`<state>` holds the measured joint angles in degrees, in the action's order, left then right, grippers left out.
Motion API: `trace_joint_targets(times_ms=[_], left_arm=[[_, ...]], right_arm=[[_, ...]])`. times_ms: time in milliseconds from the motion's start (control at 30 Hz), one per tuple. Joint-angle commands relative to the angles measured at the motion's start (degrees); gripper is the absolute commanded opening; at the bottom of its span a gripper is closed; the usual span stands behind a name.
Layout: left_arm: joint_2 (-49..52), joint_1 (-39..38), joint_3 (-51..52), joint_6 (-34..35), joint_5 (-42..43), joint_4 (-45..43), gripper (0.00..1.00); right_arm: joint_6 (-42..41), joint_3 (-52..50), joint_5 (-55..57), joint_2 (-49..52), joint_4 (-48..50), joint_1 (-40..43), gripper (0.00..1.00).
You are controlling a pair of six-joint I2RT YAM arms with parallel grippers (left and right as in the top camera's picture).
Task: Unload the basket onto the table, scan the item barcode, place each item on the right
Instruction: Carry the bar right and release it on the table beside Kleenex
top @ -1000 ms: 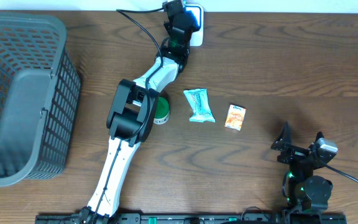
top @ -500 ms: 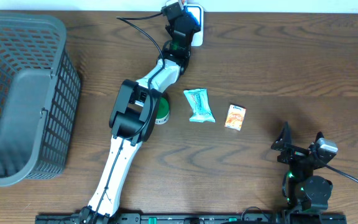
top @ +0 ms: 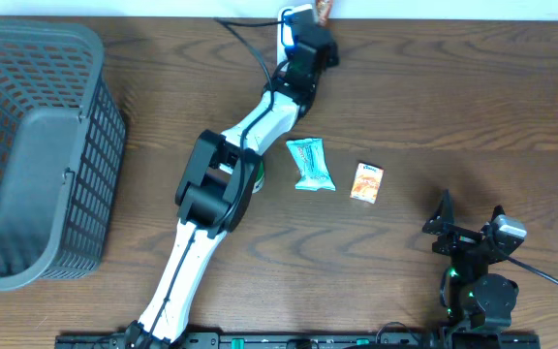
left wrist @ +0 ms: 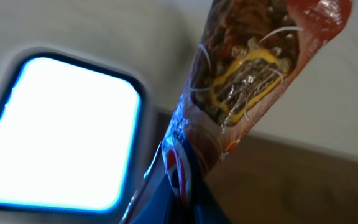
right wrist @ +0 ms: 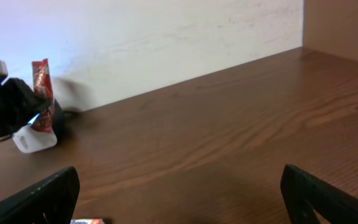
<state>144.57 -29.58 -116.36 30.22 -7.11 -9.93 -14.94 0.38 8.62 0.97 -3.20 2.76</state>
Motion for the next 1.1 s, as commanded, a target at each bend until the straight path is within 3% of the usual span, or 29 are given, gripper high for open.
trace_joint_targets(times_ms=[0, 167, 533, 900, 933, 1067], left_arm=[[-7.9, -1.6, -1.1, 0.3, 11.8, 6.4, 0.07], [-7.8, -4.9, -1.1, 0.3, 25.4, 12.3, 0.08], [-7.6, -14.5, -1.0, -1.0, 28.6, 19.1, 0.07], [-7.6, -16.5, -0.8, -1.0, 29.0, 25.7, 0.08], [-7.6, -16.5, -0.7, -1.0, 29.0, 26.1, 0.22], [-7.6, -16.5, -0.2, -1.0, 32.5, 26.3, 0.93]], right_arm=[[-0.7, -0.1, 0.1, -0.3, -0.2, 0.2, 0.99], [-0.7, -0.1, 0.1, -0.3, -0.2, 0.2, 0.99], [-0.7, -0.1, 0.1, -0.3, -0.2, 0.2, 0.99], [-2.3, 0.5, 1.9, -0.3, 0.5, 0.2, 0.99], [-2.1, 1.5, 1.0, -0.3, 0.3, 0.2, 0.99], [-2.2, 7.5, 1.8, -0.3, -5.0, 0.3, 0.99]])
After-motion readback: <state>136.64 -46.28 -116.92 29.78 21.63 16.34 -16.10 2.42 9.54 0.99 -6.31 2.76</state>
